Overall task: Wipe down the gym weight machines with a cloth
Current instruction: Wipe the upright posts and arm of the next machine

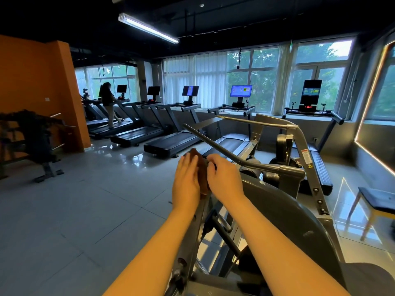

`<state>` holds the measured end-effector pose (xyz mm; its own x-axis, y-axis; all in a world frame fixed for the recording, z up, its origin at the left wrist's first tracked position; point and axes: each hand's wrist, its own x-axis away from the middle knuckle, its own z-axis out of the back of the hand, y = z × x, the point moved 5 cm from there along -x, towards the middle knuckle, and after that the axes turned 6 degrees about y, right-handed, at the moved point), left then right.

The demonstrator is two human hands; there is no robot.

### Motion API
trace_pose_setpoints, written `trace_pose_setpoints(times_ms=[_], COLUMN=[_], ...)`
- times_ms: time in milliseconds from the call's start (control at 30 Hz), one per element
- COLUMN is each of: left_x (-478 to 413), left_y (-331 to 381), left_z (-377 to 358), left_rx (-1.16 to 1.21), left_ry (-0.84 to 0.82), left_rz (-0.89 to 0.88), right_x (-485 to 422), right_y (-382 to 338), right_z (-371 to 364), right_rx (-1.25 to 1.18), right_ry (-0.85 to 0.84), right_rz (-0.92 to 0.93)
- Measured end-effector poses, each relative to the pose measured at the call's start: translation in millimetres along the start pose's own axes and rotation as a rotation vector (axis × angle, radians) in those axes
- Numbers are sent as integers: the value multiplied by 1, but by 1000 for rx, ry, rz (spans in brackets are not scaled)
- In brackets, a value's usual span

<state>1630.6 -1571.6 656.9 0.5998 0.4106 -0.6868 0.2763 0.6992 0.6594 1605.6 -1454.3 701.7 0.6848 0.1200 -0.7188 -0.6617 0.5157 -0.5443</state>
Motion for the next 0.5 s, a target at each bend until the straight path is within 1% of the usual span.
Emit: trace_pose_setpoints(times_ms=[67, 133, 200, 267, 300, 367, 433, 500], left_x=[13, 21, 19, 11, 4, -13, -24, -22], left_y=[16, 24, 21, 14, 9, 0, -5, -6], left_z=[-13, -22, -22, -14, -8, 7, 14, 11], left_rx=[12, 18, 19, -51, -94, -136, -128, -103], left_ry=[-66, -88, -92, -89, -73, -35, -14, -7], left_rz=[-67, -88, -97, -119, -107, -23, 57, 92], right_x=[-1, 0, 4, 6, 5, 6, 8, 9], right_y=[5, 9, 10, 9, 9, 9, 6, 5], right_z=[4, 10, 13, 14, 15, 14, 12, 11], right_rx=[-41, -42, -27, 0, 16, 44, 77, 82], right_ry=[13, 42, 43, 42, 43, 49, 54, 65], right_rz=[-52, -84, -71, -47, -38, -28, -7, 11])
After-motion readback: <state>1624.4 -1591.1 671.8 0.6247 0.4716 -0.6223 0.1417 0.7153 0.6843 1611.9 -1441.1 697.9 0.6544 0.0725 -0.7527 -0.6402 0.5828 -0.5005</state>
